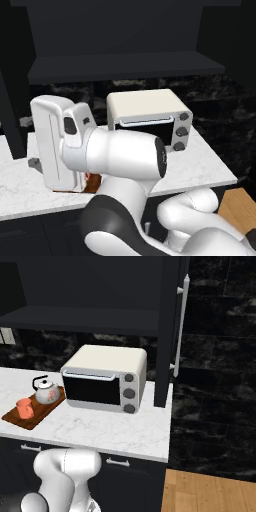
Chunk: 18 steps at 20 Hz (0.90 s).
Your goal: Pick the kettle from the counter and place it on the tray. Then pick the mug from the cabinet and place it on the tray. Then close the cabinet doors.
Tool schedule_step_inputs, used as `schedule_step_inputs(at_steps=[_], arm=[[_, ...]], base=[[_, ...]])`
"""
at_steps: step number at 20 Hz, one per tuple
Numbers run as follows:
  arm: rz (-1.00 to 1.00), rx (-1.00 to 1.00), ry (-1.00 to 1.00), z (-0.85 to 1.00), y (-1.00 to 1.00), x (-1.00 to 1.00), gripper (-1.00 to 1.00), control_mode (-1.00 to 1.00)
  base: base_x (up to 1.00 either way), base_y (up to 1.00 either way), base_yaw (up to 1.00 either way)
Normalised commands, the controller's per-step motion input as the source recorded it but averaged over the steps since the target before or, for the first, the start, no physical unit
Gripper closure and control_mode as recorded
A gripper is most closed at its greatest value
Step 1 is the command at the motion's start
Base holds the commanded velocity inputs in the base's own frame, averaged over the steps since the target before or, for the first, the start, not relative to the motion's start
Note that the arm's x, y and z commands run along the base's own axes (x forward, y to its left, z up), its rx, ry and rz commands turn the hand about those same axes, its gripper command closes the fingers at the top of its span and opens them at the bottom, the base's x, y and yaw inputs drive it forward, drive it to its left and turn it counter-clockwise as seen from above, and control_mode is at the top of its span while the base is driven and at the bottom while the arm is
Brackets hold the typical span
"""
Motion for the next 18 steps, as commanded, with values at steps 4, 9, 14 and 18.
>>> schedule_step_inputs(at_steps=[4, 9, 14, 18], arm=[[0.0, -0.18, -0.34, 0.14, 0.32, -0.45, -1.0, -1.0], [0.0, -0.12, -0.22, 0.04, 0.53, 0.07, -1.0, -1.0], [0.0, -0.09, -0.17, 0.0, 0.58, 0.27, -1.0, -1.0], [-0.02, -0.09, -0.04, -0.1, 0.41, 0.44, -1.0, -1.0]], base=[[0.0, 0.0, 0.0], [0.0, 0.0, 0.0], [0.0, 0.0, 0.0], [0.0, 0.0, 0.0]])
